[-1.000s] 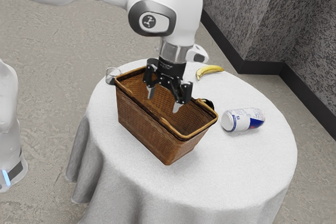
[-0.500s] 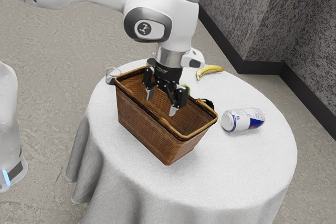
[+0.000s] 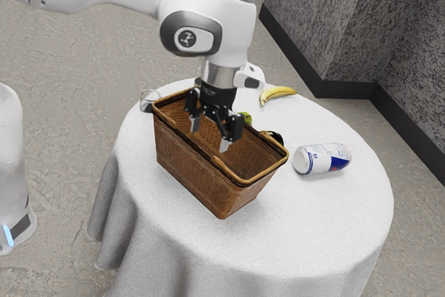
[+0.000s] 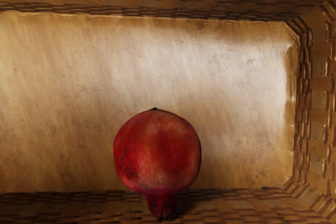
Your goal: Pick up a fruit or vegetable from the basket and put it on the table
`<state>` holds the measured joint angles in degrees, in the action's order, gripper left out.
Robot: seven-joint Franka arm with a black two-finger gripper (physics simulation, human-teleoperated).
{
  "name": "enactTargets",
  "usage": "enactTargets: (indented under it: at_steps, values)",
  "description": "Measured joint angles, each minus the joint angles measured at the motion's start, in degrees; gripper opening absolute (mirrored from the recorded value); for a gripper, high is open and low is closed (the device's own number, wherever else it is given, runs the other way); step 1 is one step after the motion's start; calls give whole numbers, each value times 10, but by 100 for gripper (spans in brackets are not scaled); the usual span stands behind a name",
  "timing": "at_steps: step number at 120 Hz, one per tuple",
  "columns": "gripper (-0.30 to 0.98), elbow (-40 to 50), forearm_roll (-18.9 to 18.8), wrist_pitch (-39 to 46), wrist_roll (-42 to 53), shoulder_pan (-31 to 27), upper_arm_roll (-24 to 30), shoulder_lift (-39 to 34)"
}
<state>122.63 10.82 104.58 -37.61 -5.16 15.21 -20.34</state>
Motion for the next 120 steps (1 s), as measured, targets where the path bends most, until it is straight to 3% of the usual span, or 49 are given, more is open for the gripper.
enactTargets:
  at_steps: [62,120]
  values:
    - [69,1,22,24,20,-17,0,71]
    - [69,39,39,67,27,-12,0,76]
